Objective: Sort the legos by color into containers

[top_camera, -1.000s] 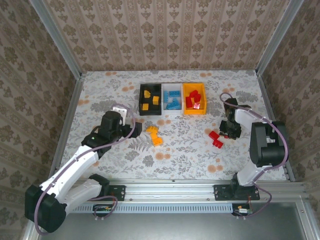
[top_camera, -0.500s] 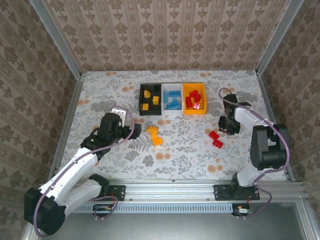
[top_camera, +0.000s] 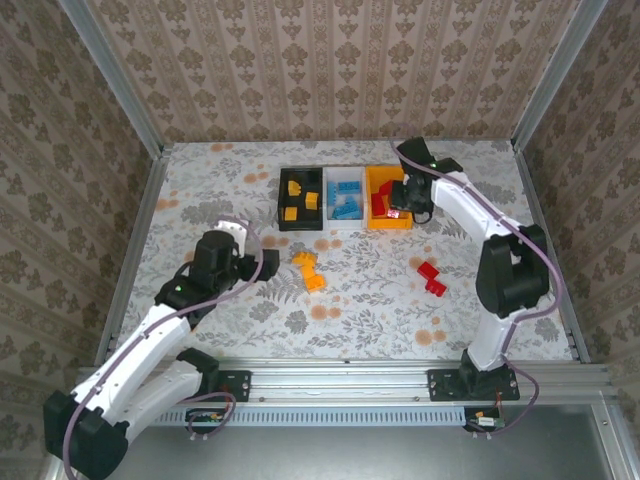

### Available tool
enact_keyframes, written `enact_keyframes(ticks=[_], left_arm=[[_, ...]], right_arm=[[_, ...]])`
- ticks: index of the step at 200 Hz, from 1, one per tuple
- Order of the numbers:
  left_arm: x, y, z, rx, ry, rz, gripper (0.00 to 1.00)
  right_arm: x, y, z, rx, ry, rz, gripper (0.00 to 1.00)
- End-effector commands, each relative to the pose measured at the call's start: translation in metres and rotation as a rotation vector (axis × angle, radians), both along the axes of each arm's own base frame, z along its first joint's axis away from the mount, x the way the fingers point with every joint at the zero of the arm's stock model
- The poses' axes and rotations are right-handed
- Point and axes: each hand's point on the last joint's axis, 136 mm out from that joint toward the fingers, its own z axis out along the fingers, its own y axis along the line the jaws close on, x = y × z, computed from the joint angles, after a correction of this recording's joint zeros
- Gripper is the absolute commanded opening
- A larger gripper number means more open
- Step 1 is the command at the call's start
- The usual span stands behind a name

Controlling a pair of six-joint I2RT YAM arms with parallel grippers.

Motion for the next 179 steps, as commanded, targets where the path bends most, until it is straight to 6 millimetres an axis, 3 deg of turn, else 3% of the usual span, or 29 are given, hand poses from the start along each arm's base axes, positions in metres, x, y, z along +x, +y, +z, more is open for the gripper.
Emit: enact_keyframes(ticks=[1, 33, 70, 91, 114, 150, 179], left_arm=[[-0.009, 0.015, -0.006, 0.019, 0.012, 0.042, 1.0], [-0.015, 0.022, -0.004, 0.011, 0.012, 0.066, 1.0], [-0.015, 0.025, -0.008, -0.008, 0.035, 0.095, 1.0], [-0.012, 0.018, -0.012, -0.045, 0.072, 0.094, 1.0], [-0.01, 0.004, -0.031, -0.063, 0.184, 0.085, 1.0], [-0.009, -0.029, -0.066, 0.021, 0.352, 0.017, 1.0], [-0.009, -0.061, -0.09, 0.049, 0.474, -0.039, 1.0]], right_arm=[[0.014, 0.002, -0.006, -0.003, 0.039, -0.006, 0.37], [0.036, 0.008, 0.001, -0.01, 0.013, 0.019, 0.49], [0.034, 0.012, 0.015, 0.02, -0.016, 0.035, 0.58], [0.017, 0.021, 0.019, 0.077, -0.013, 0.057, 0.59], [-0.009, 0.037, 0.02, 0.131, -0.015, 0.094, 0.6], [-0.054, 0.043, -0.001, 0.161, 0.044, 0.114, 0.61], [-0.077, 0.037, -0.018, 0.153, 0.079, 0.115, 0.62]])
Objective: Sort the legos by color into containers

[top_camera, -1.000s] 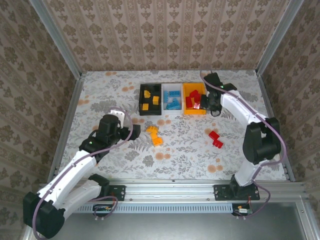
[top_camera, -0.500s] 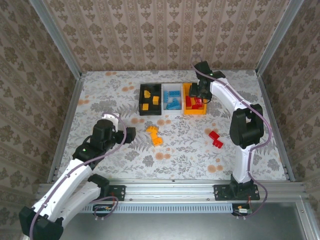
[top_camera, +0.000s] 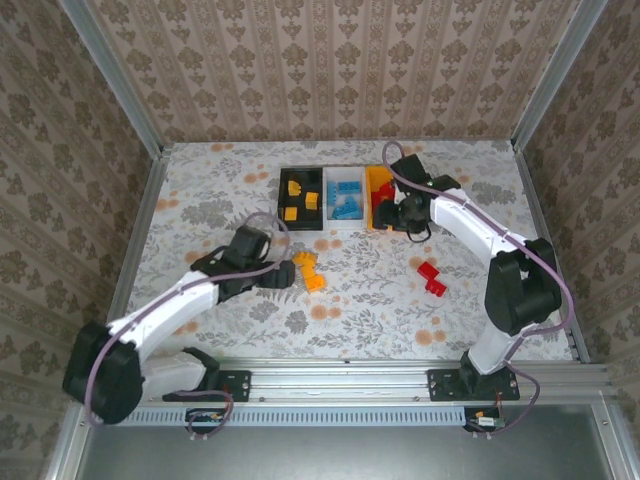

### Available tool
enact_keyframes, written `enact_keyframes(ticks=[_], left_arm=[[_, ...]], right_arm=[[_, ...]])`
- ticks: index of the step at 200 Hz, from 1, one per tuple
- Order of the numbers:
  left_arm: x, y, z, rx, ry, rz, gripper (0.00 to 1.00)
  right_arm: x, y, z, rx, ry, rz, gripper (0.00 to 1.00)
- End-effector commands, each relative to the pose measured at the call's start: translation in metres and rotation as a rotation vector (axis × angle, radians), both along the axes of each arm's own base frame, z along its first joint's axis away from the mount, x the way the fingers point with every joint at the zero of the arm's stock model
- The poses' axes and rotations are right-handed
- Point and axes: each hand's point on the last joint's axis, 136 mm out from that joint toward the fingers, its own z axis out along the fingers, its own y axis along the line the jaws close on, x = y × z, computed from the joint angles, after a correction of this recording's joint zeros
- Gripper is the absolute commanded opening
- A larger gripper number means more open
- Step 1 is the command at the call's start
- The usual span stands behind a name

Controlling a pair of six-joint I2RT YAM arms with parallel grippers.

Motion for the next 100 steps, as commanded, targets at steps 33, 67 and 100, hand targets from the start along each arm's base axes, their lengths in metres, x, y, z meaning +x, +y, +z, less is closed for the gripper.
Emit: enact_keyframes(ticks=[33, 67, 100], left_arm=[[-0.002, -0.059, -0.019, -0.039, 0.165, -0.013, 1.0], [-0.008, -0.083, -0.026, -0.028, 0.252, 0.062, 1.0], [-0.011, -0.101, -0.039, -0.079, 0.295, 0.177, 1.0]], right_arm=[[-0.027, -0.004, -0.014, 0.027, 0.016, 0.005, 0.64], [-0.031, -0.009, -0.016, 0.004, 0.005, 0.026, 0.65], [-0.032, -0.011, -0.016, 0.006, -0.019, 0.037, 0.66]])
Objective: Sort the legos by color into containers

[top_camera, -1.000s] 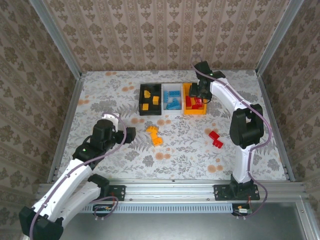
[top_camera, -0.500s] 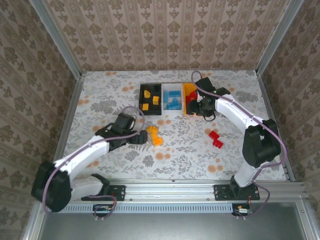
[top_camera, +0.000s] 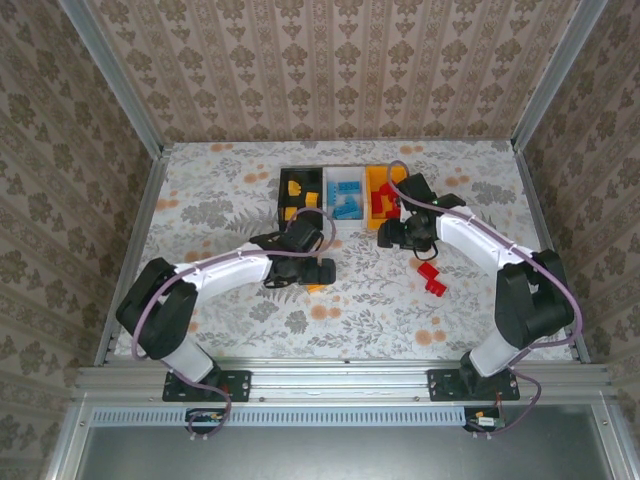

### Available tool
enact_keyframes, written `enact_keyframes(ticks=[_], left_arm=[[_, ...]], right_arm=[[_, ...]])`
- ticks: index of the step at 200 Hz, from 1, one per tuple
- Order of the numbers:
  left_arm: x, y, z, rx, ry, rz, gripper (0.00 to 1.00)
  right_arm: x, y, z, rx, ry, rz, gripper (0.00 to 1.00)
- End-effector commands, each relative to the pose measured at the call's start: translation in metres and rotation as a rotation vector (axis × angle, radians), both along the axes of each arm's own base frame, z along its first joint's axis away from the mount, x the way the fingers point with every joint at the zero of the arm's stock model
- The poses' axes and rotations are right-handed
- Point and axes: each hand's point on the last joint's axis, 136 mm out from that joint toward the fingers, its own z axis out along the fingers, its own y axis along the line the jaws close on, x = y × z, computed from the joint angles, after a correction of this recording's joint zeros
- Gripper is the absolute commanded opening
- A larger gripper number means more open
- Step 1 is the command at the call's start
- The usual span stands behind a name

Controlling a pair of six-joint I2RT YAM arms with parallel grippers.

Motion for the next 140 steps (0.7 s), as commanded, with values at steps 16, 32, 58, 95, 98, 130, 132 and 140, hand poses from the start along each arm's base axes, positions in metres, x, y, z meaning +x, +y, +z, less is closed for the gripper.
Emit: enact_keyframes(ticks=[16, 32, 58, 95, 98, 130, 132, 140], left_arm=[[-0.004, -0.009, -0.008, -0.048, 0.062, 0.211, 1.0], [-0.005, -0.008, -0.01, -0.041, 0.071, 0.264, 1.0], [-0.003, -0.007, -0.013, -0.006, 0.072, 0.31, 1.0], [-0.004, -0.006, -0.024, 0.033, 0.112, 0.349, 0.96], [-0.004, -0.006, -0.024, 0.037, 0.115, 0.351, 0.95], [-0.005, -0.002, -0.029, 0.072, 0.151, 0.371, 0.82], [-0.005, -0.002, -0.029, 0.074, 0.155, 0.371, 0.81], [-0.005, -0.002, -0.03, 0.082, 0.164, 0.362, 0.78]], right_arm=[[-0.001, 0.0, 0.009, 0.032, -0.056, 0.016, 0.66], [-0.001, 0.002, 0.01, 0.057, -0.065, 0.014, 0.66], [-0.001, 0.004, 0.009, 0.085, -0.071, 0.012, 0.66], [0.0, 0.007, 0.008, 0.128, -0.068, 0.008, 0.66], [0.0, 0.007, 0.008, 0.131, -0.068, 0.006, 0.66], [0.001, 0.009, 0.009, 0.161, -0.085, 0.004, 0.66], [0.001, 0.009, 0.009, 0.162, -0.084, 0.002, 0.66], [0.001, 0.009, 0.009, 0.163, -0.086, 0.001, 0.66]])
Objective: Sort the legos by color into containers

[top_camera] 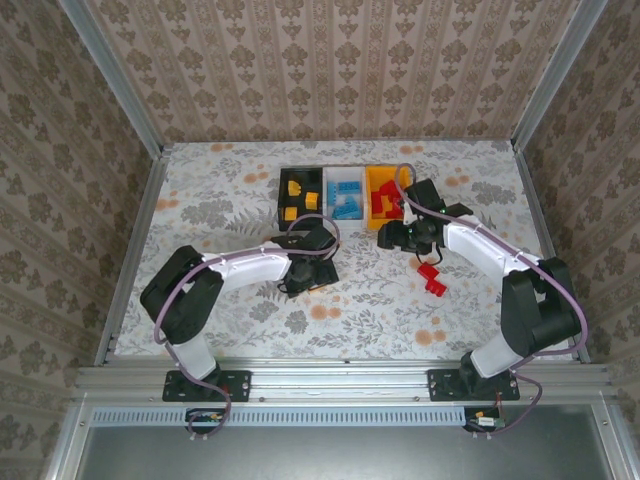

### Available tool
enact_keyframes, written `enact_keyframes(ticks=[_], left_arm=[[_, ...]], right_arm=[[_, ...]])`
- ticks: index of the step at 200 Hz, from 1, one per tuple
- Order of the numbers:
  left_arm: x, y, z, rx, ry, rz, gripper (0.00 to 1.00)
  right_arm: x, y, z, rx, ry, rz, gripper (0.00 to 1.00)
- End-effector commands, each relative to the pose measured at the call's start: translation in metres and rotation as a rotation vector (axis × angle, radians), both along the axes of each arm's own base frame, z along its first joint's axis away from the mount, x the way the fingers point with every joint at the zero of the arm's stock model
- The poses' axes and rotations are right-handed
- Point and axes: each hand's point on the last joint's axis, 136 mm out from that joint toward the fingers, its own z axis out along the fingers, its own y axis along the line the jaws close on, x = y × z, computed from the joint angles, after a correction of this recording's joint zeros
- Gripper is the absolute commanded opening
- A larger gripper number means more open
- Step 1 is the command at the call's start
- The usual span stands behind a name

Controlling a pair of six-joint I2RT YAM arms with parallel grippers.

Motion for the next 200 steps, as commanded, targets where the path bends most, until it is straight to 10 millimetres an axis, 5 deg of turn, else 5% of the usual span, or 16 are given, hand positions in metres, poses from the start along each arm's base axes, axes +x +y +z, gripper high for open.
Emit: enact_keyframes(ticks=[1, 41, 63, 128, 200], left_arm=[[0.001, 0.005, -0.001, 0.043, 0.039, 0.028, 0.78], [-0.002, 0.0, -0.007, 0.036, 0.075, 0.029, 0.6], [-0.003, -0.001, -0.01, 0.025, 0.08, 0.037, 0.4], [-0.006, -0.004, 0.001, 0.023, 0.075, 0.011, 0.42], [-0.007, -0.012, 0.04, -0.012, -0.019, -0.053, 0.44]], right_arm=[[0.002, 0.004, 0.01, 0.051, -0.035, -0.006, 0.66], [0.004, -0.001, 0.011, 0.071, -0.037, -0.027, 0.66], [0.003, -0.002, 0.011, 0.075, -0.036, -0.029, 0.66], [0.003, -0.003, 0.01, 0.074, -0.032, -0.033, 0.66], [0.003, -0.007, 0.01, 0.072, -0.034, -0.044, 0.66]])
